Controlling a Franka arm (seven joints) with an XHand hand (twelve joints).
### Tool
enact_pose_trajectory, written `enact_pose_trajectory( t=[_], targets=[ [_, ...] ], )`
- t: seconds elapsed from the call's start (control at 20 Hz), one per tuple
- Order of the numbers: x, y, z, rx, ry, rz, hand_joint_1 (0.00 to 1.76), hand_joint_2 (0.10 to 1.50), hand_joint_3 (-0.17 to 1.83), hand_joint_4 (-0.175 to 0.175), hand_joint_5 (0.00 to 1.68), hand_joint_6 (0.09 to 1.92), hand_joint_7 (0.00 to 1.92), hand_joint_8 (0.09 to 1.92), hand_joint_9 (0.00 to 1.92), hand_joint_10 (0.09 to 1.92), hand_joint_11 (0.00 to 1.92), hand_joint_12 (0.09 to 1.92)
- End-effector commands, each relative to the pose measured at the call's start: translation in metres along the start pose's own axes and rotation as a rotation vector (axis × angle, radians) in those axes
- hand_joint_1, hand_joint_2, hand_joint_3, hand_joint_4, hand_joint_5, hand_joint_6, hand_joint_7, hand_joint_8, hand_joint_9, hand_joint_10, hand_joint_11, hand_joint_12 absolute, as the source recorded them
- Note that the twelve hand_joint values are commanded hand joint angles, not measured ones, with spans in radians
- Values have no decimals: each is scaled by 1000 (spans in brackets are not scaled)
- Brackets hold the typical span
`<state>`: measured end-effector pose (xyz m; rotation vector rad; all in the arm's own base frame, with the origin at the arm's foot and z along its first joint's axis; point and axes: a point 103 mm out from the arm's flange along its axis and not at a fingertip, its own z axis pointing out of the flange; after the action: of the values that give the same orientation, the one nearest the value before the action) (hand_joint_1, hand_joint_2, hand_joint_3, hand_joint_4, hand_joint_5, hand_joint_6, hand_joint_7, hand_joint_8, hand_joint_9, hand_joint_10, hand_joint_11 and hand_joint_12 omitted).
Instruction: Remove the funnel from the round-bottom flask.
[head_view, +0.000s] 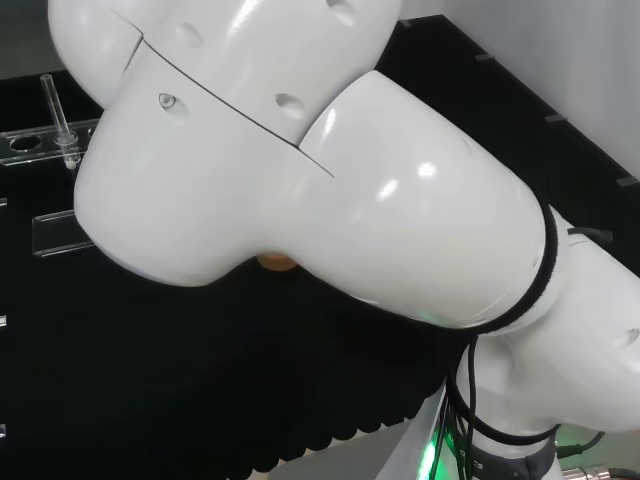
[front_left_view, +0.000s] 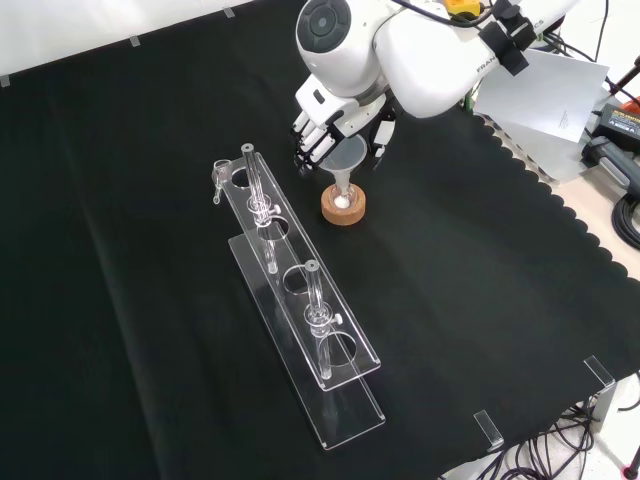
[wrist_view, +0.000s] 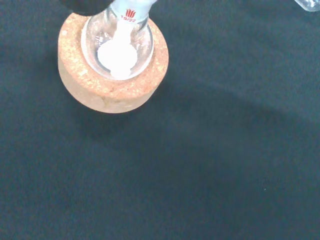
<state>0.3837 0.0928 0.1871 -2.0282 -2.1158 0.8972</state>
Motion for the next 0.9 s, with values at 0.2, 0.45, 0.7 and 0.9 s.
enact_pose_trajectory(
  t=[0.2,0.45,0.7,0.9],
  targets=[
    [-3,-5,-9,-77,-23,18,870,1006,-175,-23,605,143,512,695,823,529,524,1284],
    [-10,-13,-21,-107,-36,30,898,1021,-175,0,650,504,637,689,937,461,592,1245],
    [-18,-23,-34,-127,-47,51,910,1027,-175,-2,642,598,652,700,957,459,637,1223],
    [-26,-34,-43,-131,-51,68,918,1029,-175,-8,637,626,656,709,970,455,685,1186]
  ],
)
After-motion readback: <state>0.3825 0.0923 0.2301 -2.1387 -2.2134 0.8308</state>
